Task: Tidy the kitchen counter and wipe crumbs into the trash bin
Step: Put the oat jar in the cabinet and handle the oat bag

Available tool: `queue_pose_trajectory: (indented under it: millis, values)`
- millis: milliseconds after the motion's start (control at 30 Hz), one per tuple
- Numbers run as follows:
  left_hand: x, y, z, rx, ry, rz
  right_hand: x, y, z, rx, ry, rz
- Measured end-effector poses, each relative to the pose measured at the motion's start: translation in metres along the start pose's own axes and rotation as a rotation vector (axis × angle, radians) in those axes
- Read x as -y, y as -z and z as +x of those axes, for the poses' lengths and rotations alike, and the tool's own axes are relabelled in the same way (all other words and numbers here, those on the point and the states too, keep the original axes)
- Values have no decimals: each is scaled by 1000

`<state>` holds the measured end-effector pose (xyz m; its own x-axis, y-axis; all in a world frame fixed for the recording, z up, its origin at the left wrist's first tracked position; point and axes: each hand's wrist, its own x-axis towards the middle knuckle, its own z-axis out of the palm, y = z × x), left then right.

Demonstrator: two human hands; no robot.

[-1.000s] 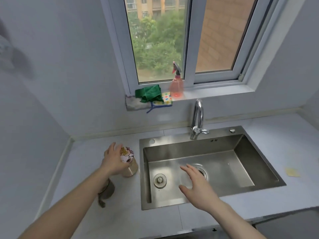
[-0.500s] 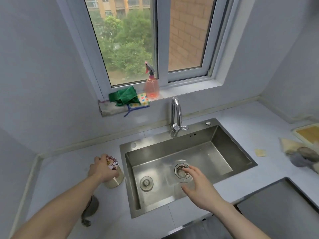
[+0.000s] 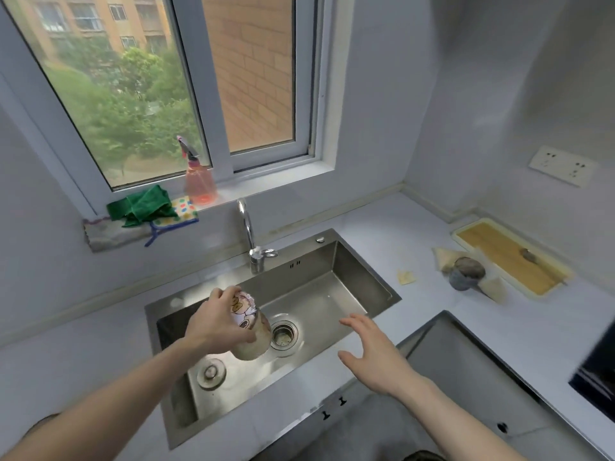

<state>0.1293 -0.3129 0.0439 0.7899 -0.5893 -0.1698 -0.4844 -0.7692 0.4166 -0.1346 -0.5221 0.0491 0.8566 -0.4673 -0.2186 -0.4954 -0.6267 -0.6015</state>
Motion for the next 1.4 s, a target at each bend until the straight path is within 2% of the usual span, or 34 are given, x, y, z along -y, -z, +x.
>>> queue_pose_trajectory:
  millis: [333, 500, 767, 1067, 1400]
  values:
    - [-206, -58, 7, 41, -311, 48, -130, 105, -61, -130, -108, -10]
    - [-285, -85, 17, 106, -391, 76, -182, 148, -80, -199, -177, -15]
    - [-394, -138, 81, 204, -493, 149, -260, 198, -77, -293, -343, 58]
    - [-474, -199, 174, 307, -536, 210, -312, 246, -25, -321, -471, 105]
    - [-510, -239, 254, 370, -486, 256, -336, 253, 15, -312, -548, 132]
